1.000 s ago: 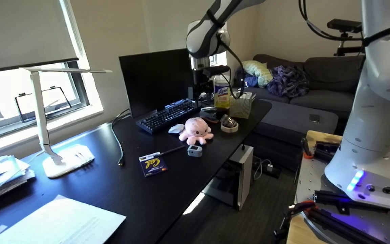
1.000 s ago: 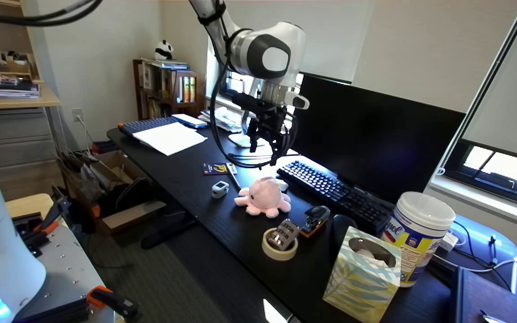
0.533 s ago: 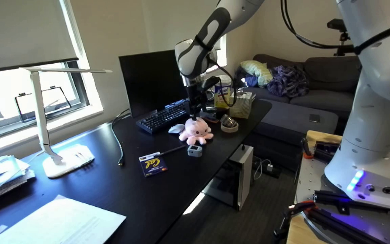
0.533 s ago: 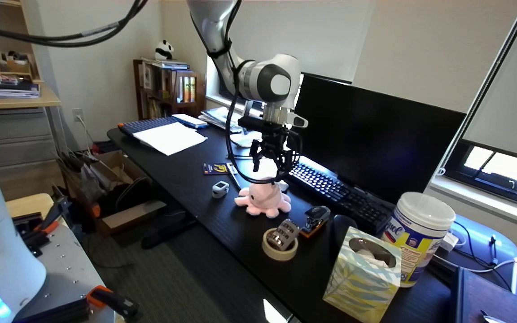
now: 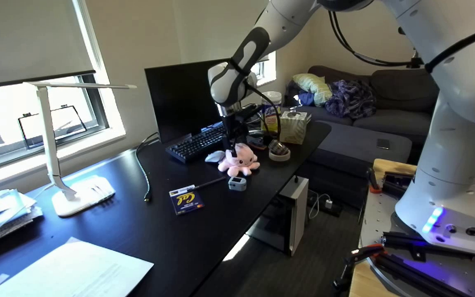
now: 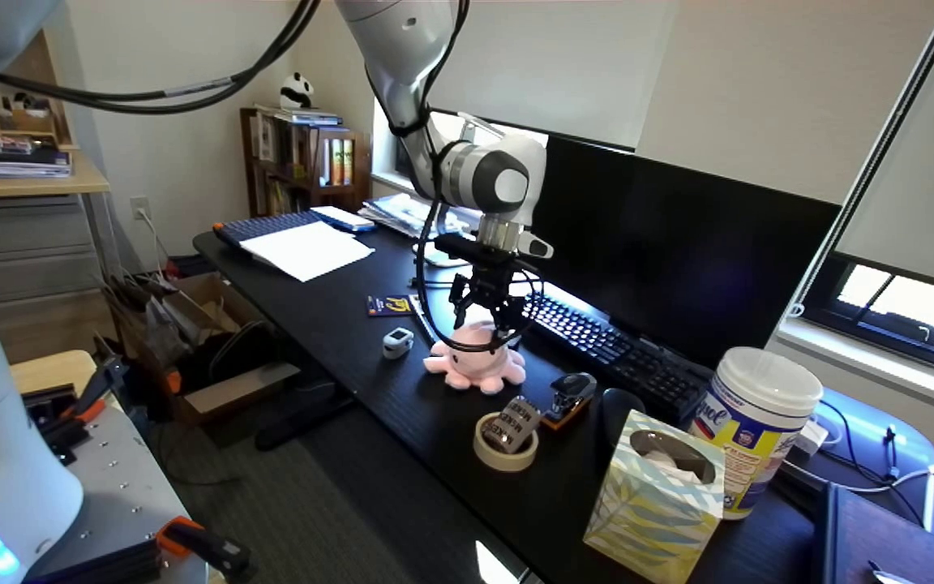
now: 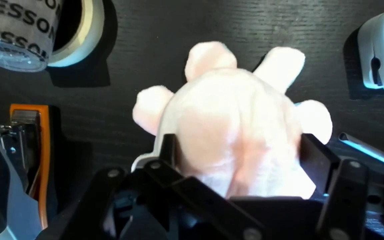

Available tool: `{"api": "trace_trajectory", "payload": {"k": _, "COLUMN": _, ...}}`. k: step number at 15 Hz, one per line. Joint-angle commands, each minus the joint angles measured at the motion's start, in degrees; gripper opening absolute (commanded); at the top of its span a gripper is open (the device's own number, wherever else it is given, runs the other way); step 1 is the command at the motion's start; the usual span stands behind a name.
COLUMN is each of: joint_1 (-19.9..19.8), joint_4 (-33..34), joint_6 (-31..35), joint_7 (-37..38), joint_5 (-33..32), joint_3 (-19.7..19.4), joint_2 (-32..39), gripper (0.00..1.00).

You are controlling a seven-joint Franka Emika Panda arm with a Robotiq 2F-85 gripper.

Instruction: Move the pink plushy to the left

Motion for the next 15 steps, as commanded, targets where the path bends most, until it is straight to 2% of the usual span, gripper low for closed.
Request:
{"api": "trace_trajectory", "payload": {"k": 1, "joint_1": -2.27, "joint_4": 2.75, "joint_6": -4.38, "joint_7": -2.21, "joint_5": 2.23, "joint_3": 1.24, "joint_2": 1.33, "gripper": 0.62}}
{"api": "trace_trajectory", "payload": {"k": 6, "joint_1": -3.08, "joint_4": 2.90, "joint_6": -9.99, "joint_7": -1.79, "joint_5": 3.97, "joint_3": 1.58, "joint_2": -0.63, "gripper": 0.29}}
{"api": "trace_trajectory", "payload": {"k": 10, "joint_1": -2.68, "joint_4": 1.41, "joint_6": -14.39, "joint_7": -1.85, "joint_5": 6.59, "joint_3": 2.57, "joint_2": -5.39, "gripper": 0.05}}
{"api": "trace_trajectory", "payload": {"k": 13, "joint_1": -1.80, "joint_4": 2.72, "joint_6": -17.15, "joint_7": -1.29, "joint_5": 8.60, "joint_3": 3.83, "joint_2": -10.21, "gripper": 0.01}}
{"api": "trace_trajectory", "payload": {"k": 14, "joint_1": -1.53, "joint_4": 4.01, "joint_6": -18.76, "joint_7": -1.50, "joint_5": 9.26, "joint_3": 4.33, "joint_2": -11.47, "gripper": 0.05}}
{"api": "trace_trajectory", "payload": {"k": 15, "joint_1": -0.90, "joint_4": 5.81, "joint_6": -20.15, "joint_7": -0.84, "joint_5": 9.35, "joint_3": 4.59, "joint_2": -12.65, "gripper": 0.03}}
